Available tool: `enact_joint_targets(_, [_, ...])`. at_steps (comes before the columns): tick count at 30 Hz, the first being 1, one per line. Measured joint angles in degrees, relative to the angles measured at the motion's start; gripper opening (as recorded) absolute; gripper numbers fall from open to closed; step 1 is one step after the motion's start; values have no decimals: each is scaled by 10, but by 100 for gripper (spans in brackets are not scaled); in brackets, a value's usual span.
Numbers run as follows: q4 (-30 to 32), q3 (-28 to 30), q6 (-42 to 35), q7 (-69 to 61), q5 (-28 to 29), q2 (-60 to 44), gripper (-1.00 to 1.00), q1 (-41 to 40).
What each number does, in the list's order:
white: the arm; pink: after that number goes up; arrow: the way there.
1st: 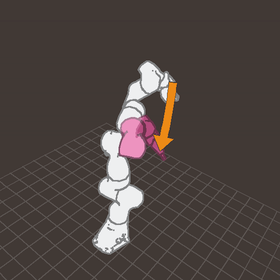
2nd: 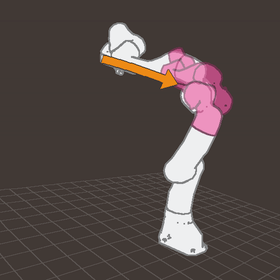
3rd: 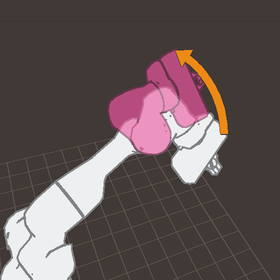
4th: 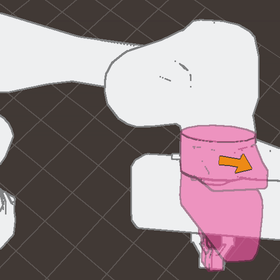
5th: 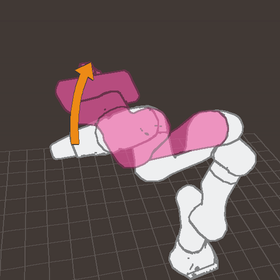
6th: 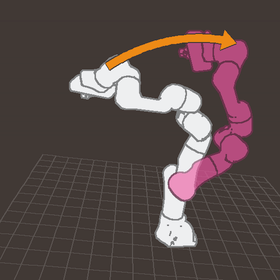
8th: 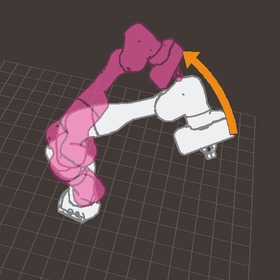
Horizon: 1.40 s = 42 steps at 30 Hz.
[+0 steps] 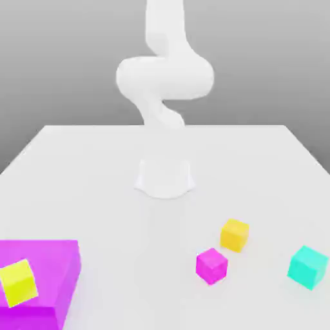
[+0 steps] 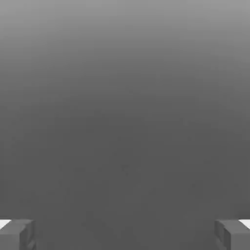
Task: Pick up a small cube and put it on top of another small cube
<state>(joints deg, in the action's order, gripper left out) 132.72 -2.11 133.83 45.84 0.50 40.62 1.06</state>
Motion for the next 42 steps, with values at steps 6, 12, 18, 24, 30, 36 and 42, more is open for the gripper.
enact_joint_targets(6, [23, -55, 51, 2, 15, -127, 0, 25])
enact_joint_targets(12, [45, -107, 100, 11, 38, -251, 0, 53])
enact_joint_targets(18, [67, -152, 148, 26, 71, -377, 0, 95])
enact_joint_targets(24, [89, -171, 196, 39, 101, -503, 0, 149])
enact_joint_targets(30, [79, -127, 276, 87, 169, -628, 0, 206])
enact_joint_targets(36, [75, -115, 288, 95, 180, -644, -100, 215])
enact_joint_targets(42, [91, -157, 237, 56, 128, -576, -100, 184])
